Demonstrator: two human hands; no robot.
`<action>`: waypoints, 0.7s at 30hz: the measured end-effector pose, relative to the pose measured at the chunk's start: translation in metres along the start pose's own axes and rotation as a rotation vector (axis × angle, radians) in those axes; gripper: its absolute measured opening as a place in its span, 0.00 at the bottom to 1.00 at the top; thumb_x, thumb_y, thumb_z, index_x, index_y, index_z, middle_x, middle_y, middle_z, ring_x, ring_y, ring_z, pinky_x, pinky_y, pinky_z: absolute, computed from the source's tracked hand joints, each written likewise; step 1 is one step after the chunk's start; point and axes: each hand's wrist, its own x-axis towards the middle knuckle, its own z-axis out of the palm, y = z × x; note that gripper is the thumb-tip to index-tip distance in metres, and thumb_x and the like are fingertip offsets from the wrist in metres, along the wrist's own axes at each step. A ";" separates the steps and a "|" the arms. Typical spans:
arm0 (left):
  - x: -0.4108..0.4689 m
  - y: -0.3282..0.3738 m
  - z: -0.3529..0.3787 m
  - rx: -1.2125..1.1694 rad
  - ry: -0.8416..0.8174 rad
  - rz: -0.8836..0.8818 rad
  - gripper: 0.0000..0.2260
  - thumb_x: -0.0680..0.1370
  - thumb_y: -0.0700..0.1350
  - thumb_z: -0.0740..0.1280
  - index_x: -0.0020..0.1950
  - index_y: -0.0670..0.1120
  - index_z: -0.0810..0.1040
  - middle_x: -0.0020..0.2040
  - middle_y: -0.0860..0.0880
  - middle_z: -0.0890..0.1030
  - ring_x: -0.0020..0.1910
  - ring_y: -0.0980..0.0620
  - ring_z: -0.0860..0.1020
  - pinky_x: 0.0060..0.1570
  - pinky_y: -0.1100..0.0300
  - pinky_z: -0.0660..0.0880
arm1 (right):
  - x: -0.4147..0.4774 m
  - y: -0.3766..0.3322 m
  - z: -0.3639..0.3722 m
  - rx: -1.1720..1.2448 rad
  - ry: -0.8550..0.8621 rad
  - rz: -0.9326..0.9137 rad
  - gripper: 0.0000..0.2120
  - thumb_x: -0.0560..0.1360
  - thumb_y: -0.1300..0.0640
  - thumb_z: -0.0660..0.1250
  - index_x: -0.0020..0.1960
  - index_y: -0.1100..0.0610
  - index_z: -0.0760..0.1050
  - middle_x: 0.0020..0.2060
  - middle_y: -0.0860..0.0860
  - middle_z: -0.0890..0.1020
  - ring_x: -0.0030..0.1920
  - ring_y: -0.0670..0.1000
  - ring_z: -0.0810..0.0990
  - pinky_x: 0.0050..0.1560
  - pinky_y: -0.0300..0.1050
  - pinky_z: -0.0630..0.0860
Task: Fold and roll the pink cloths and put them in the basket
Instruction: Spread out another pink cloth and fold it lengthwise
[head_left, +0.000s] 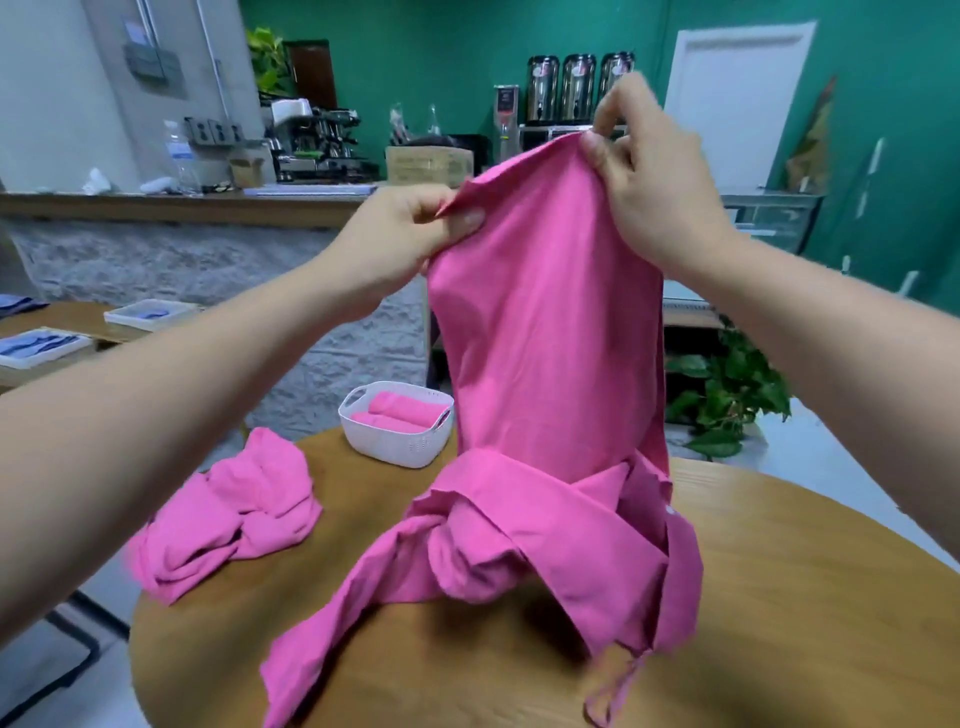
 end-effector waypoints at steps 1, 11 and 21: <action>0.001 0.001 0.006 -0.010 0.005 0.001 0.07 0.83 0.47 0.71 0.51 0.44 0.85 0.42 0.50 0.84 0.41 0.53 0.75 0.42 0.55 0.71 | -0.001 0.002 -0.006 -0.028 -0.018 0.004 0.10 0.85 0.48 0.62 0.57 0.55 0.71 0.36 0.52 0.78 0.35 0.47 0.74 0.39 0.43 0.68; 0.021 0.029 0.083 -0.123 0.021 0.007 0.10 0.84 0.49 0.67 0.51 0.46 0.85 0.46 0.47 0.86 0.43 0.53 0.80 0.43 0.55 0.77 | -0.028 -0.003 -0.020 0.222 -0.483 0.209 0.26 0.71 0.31 0.76 0.60 0.48 0.78 0.53 0.45 0.85 0.53 0.45 0.84 0.56 0.50 0.82; -0.016 0.008 0.144 -0.343 -0.108 -0.191 0.16 0.84 0.57 0.66 0.61 0.46 0.78 0.48 0.50 0.86 0.44 0.56 0.84 0.44 0.58 0.80 | -0.039 0.028 -0.036 -0.009 -0.356 0.110 0.09 0.84 0.52 0.66 0.50 0.56 0.79 0.43 0.49 0.83 0.43 0.50 0.79 0.47 0.52 0.74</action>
